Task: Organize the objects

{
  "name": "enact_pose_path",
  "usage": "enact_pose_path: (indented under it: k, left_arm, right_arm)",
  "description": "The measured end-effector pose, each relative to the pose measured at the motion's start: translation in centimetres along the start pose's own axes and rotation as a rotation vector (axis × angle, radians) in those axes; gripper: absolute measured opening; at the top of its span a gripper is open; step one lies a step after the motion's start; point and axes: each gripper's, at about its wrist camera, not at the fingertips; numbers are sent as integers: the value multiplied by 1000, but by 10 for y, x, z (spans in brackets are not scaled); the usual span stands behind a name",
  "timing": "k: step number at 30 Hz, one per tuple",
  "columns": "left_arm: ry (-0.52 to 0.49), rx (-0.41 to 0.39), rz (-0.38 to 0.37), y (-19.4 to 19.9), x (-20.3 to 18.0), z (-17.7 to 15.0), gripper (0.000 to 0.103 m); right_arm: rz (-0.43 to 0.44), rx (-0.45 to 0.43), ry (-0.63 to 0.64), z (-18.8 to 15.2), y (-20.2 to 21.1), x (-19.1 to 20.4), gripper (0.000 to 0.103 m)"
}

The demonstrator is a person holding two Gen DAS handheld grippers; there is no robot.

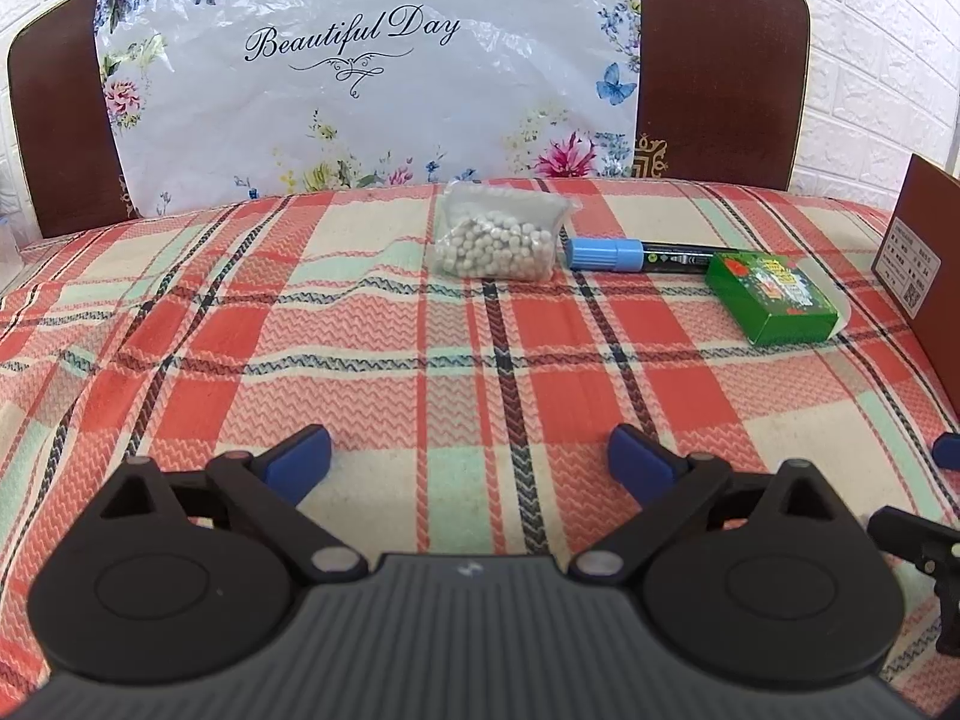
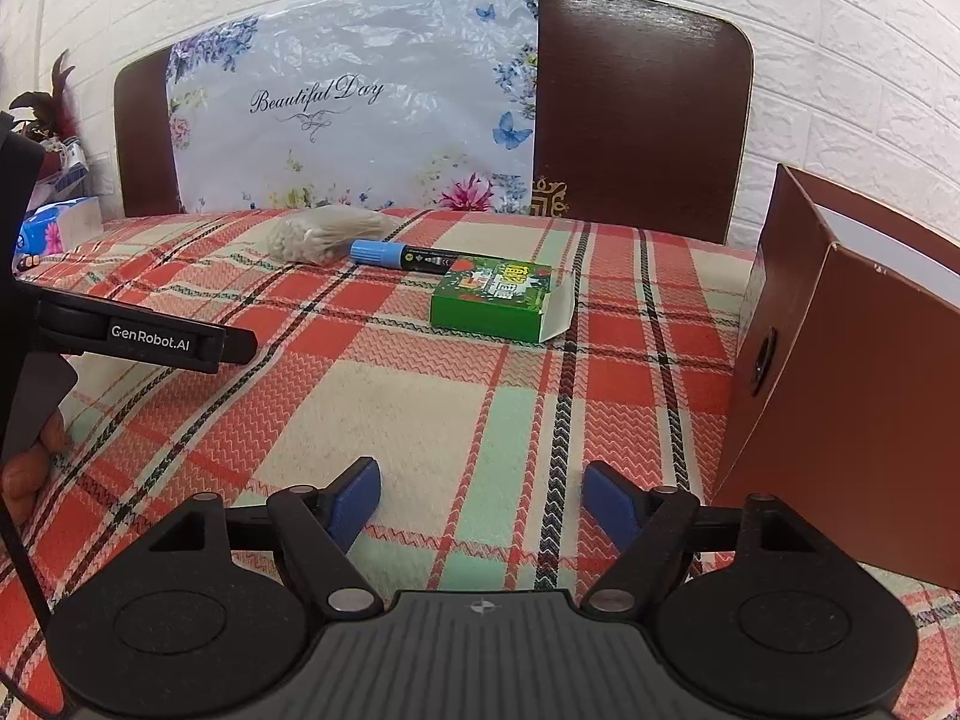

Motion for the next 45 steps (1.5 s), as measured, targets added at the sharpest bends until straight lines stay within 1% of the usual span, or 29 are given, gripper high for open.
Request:
enact_pose_path:
  k: [6,11,15,22,27,29,30,32,34,45]
  left_arm:
    - [0,0,0,0,0,0,100]
    - [-2,-2,2,1,0,-1,101]
    - [2,0,4,0,1,0,103]
    - [9,2,6,1,1,0,103]
    - [11,1,6,1,2,0,103]
    - [12,2,5,1,3,0,103]
    - [13,1,4,0,3,0,103]
    - [15,1,2,0,3,-1,103]
    - [18,1,1,0,3,-1,103]
    - [34,-5,-10,1,4,-2,103]
  right_arm:
    - [-6,-5,4,-1,1,0,76]
    - [-13,-6,6,-1,0,-2,79]
    - [-17,-7,11,-2,0,-1,79]
    - [-25,-6,16,-1,1,0,81]
    - [-30,6,0,-1,-1,-3,86]
    - [-32,16,-12,-1,-2,-4,91]
    - [-35,24,-21,-1,-3,-5,91]
    - [-26,38,-39,0,-6,-7,98]
    - [-11,52,-43,0,-7,-8,102]
    - [-29,80,-17,4,-10,-6,102]
Point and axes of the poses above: each gripper's, at about its wrist camera, not at the fingertips, and y roughly against the way its jaws point, x to its left, z to its top, and after that the axes turned 11 degrees about -z, right-handed
